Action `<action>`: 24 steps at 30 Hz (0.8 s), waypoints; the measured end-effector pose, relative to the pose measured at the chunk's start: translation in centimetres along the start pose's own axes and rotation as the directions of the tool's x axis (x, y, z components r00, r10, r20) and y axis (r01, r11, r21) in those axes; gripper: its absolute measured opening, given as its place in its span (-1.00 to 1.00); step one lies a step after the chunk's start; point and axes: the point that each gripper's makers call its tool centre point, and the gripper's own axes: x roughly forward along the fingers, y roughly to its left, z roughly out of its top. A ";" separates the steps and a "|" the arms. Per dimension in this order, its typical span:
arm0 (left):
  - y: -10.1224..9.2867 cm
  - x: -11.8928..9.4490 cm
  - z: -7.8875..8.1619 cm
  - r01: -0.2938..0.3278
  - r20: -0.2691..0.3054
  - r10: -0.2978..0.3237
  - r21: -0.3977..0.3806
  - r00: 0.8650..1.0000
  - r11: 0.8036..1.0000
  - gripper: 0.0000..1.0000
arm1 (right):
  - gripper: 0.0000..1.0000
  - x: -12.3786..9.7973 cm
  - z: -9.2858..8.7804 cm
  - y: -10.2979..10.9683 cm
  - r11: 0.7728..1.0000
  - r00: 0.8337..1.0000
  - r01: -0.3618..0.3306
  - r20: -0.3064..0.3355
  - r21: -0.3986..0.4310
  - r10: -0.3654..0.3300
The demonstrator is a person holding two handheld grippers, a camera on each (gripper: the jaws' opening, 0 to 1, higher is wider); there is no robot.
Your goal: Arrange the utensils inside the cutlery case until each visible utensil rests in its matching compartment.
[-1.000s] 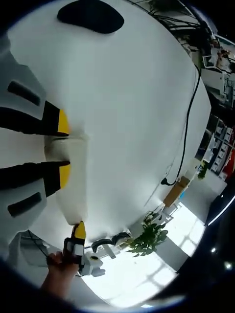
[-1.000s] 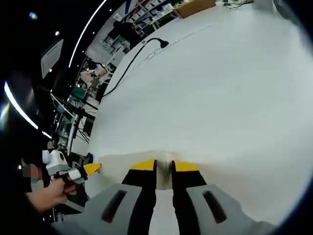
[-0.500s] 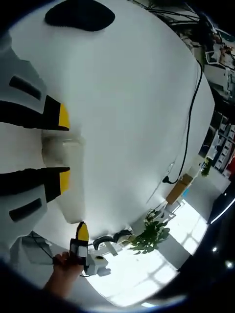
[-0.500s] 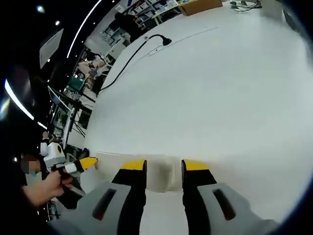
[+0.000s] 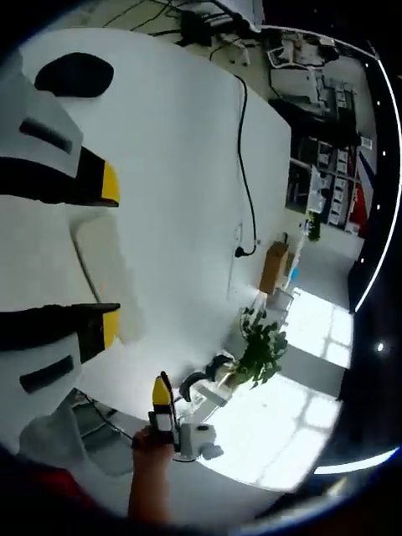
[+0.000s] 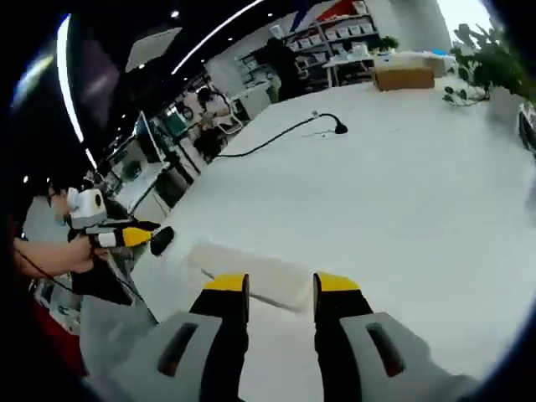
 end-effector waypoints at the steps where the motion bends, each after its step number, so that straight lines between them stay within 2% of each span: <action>1: -0.4 -0.7 0.4 0.006 0.011 -0.007 0.030 1.000 1.000 -0.16 | -0.39 -0.7 0.5 0.4 0.999 1.000 0.005 0.014 -0.052 -0.005; 2: -1.0 -1.6 1.1 0.006 0.029 -0.008 0.073 1.000 0.997 -0.26 | -0.37 -1.5 1.0 1.1 0.994 1.000 -0.002 0.030 -0.108 0.005; 3: -1.5 -2.0 1.4 0.015 0.028 -0.018 0.098 0.999 0.995 -0.26 | -0.38 -2.1 1.2 1.7 0.991 0.999 -0.018 0.030 -0.135 0.022; 5: -2.9 -3.0 2.8 0.032 0.071 -0.043 0.158 0.997 0.987 -0.01 | -0.48 -3.4 1.5 2.4 0.980 0.999 -0.023 0.022 -0.197 0.028; 6: -3.6 -3.7 2.7 0.040 0.055 -0.049 0.161 0.997 0.986 0.11 | -0.47 -4.2 1.6 2.7 0.983 0.999 -0.017 0.029 -0.182 0.023; 7: -4.0 -4.1 2.5 0.054 0.031 -0.062 0.197 0.998 0.979 0.20 | -0.42 -4.7 1.7 3.0 0.984 0.999 -0.019 0.036 -0.179 0.026; 8: -3.8 -4.8 1.9 0.024 -0.012 -0.022 0.247 1.000 0.969 0.16 | -0.39 -5.5 1.7 3.5 0.982 0.999 -0.023 0.043 -0.186 0.031; 9: -3.8 -5.4 1.6 0.009 -0.024 -0.004 0.246 1.000 0.969 0.10 | -0.44 -6.0 1.6 3.7 0.978 0.998 -0.023 0.044 -0.209 0.033; 10: -4.5 -5.8 1.7 0.027 -0.011 -0.025 0.248 1.000 0.968 0.10 | -0.51 -6.6 1.6 3.7 0.974 0.999 -0.009 0.049 -0.228 0.020; 12: -5.6 -6.9 1.9 0.056 0.019 -0.062 0.234 0.998 0.971 0.23 | -0.51 -8.0 1.6 3.9 0.962 0.998 0.019 0.065 -0.271 -0.002; 15: -6.6 -8.8 1.4 0.053 0.031 -0.062 0.230 0.998 0.972 0.55 | -0.30 -9.7 1.7 4.7 0.964 0.995 0.025 0.100 -0.265 0.002; 16: -6.8 -9.8 1.5 0.036 0.051 -0.050 0.243 0.997 0.969 0.61 | -0.26 -10.5 2.2 5.5 0.961 0.989 0.022 0.146 -0.275 0.020; 18: -7.4 -11.3 1.3 0.028 0.065 -0.046 0.249 0.997 0.968 0.72 | -0.13 -11.6 2.4 6.4 0.947 0.982 0.022 0.186 -0.321 0.040; 21: -7.9 -13.1 1.4 -0.001 0.115 -0.027 0.233 0.993 0.972 0.95 | 0.10 -12.5 1.0 7.0 0.950 0.988 0.026 0.156 -0.312 0.024; 24: -8.3 -15.1 1.3 -0.013 0.141 -0.016 0.209 0.990 0.978 0.69 | 0.15 -13.2 -0.3 7.3 0.942 0.990 0.022 0.139 -0.334 0.026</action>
